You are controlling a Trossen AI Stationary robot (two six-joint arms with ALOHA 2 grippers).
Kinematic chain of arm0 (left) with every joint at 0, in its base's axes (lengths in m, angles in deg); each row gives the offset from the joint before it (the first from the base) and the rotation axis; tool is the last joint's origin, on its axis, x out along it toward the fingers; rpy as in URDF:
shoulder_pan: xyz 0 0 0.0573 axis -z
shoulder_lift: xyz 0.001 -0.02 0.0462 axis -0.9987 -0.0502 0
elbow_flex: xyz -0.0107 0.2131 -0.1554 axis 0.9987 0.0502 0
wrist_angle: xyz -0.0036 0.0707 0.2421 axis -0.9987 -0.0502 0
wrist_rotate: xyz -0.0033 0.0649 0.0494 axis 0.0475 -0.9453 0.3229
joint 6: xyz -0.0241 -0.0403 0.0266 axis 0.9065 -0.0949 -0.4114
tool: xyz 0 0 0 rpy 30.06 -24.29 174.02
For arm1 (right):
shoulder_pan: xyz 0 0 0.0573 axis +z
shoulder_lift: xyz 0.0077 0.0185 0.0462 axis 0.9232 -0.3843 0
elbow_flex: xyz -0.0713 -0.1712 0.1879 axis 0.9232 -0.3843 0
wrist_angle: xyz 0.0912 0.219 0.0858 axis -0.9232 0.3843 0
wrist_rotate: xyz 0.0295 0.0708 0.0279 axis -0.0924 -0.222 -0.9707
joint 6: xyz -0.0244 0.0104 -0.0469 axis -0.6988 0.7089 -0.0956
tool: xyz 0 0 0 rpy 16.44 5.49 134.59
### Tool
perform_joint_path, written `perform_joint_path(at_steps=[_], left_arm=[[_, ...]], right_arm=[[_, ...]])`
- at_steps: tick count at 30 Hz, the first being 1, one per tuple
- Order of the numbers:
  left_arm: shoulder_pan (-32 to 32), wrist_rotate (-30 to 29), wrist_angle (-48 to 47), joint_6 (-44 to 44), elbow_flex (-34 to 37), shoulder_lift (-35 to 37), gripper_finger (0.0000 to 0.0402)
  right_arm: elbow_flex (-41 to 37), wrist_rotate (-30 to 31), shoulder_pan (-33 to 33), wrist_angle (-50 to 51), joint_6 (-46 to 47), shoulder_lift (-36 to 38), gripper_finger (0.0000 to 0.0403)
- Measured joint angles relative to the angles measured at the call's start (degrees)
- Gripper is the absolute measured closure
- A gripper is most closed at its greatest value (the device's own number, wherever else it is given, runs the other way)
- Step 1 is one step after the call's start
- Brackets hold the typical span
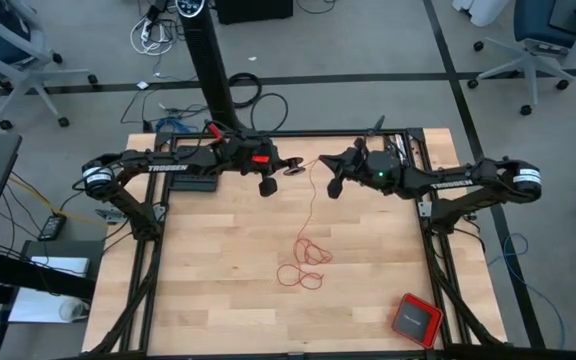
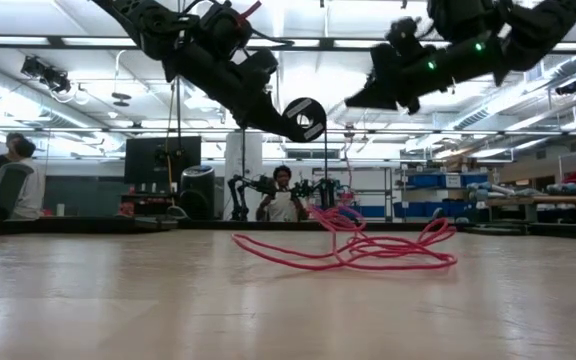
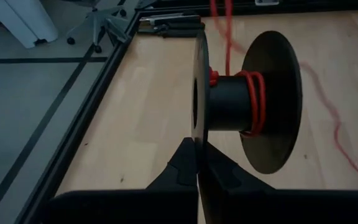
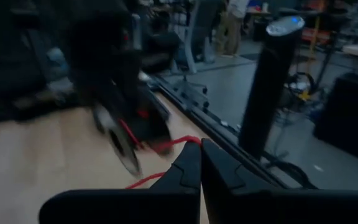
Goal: Coil cords
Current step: Coil the red wire onto the spool
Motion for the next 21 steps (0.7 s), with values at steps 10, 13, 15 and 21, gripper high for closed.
perform_joint_path(at_steps=[10,13,15,21], left_arm=[[1.15,-8.86,2.78,1.86,0.11,0.00,0.0400],[1.56,-9.28,4.01,3.14,0.11,0.00,0.0400],[1.83,-9.37,5.20,4.35,0.15,0.00,0.0400],[1.84,-9.16,8.83,8.91,0.37,-0.04,0.0400]], right_arm=[[11.86,-2.64,4.08,2.57,-1.33,-8.60,0.0403],[14.93,-2.63,4.37,2.50,-2.84,-11.97,0.0403],[16.48,-2.63,4.53,2.43,-3.71,-13.80,0.0403],[18.90,-3.24,4.82,0.41,-4.59,-17.84,0.0403]])
